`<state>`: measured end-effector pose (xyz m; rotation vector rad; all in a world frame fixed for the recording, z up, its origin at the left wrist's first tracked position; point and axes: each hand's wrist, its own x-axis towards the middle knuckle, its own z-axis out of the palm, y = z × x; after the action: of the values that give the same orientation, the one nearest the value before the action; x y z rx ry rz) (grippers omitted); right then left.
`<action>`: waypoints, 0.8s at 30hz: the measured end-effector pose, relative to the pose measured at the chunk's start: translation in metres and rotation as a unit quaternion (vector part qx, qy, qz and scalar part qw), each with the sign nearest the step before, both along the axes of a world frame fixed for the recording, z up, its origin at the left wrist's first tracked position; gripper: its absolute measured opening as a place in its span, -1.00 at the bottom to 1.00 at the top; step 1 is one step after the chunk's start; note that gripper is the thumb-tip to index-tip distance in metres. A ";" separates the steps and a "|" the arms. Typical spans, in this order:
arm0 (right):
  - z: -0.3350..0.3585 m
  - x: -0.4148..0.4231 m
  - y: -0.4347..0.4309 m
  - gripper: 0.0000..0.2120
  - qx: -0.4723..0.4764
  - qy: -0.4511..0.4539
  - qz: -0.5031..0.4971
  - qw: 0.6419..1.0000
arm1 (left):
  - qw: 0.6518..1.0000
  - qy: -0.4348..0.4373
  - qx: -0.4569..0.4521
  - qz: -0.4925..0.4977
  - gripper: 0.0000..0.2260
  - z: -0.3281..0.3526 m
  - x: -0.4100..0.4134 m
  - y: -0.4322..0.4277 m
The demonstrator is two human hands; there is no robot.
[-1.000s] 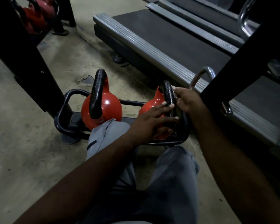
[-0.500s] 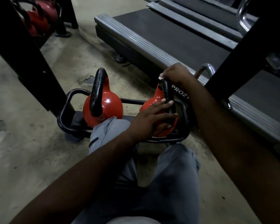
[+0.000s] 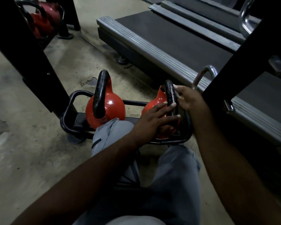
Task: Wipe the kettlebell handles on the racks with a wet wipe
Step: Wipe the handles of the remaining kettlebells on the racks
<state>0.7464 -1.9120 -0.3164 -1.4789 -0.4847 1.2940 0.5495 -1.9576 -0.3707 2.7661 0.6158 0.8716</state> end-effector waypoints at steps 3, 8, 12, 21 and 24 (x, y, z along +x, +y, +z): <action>-0.005 -0.001 0.001 -0.66 -0.033 0.027 0.005 0.999 | 1.000 0.001 -0.003 0.000 -0.60 0.001 -0.001 -0.007; 0.029 -0.002 -0.040 -0.89 0.046 -0.224 0.087 0.969 | 0.999 0.032 -0.020 0.003 -0.54 0.011 -0.005 -0.018; 0.073 -0.011 -0.001 -0.93 0.034 -0.668 0.283 0.687 | 0.999 0.031 -0.041 0.004 -0.53 0.017 -0.006 -0.027; 0.066 -0.069 0.042 -0.79 -0.025 -0.832 0.446 0.328 | 0.998 0.035 -0.058 -0.010 -0.53 0.013 -0.008 -0.020; 0.060 -0.065 0.045 -0.80 -0.013 -0.841 0.407 0.357 | 0.997 0.033 -0.069 -0.007 -0.53 0.013 -0.009 -0.019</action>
<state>0.6811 -1.8672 -0.2565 -2.1933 -2.7828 -0.3992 0.5401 -1.9765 -0.3578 2.6801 0.6424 0.7103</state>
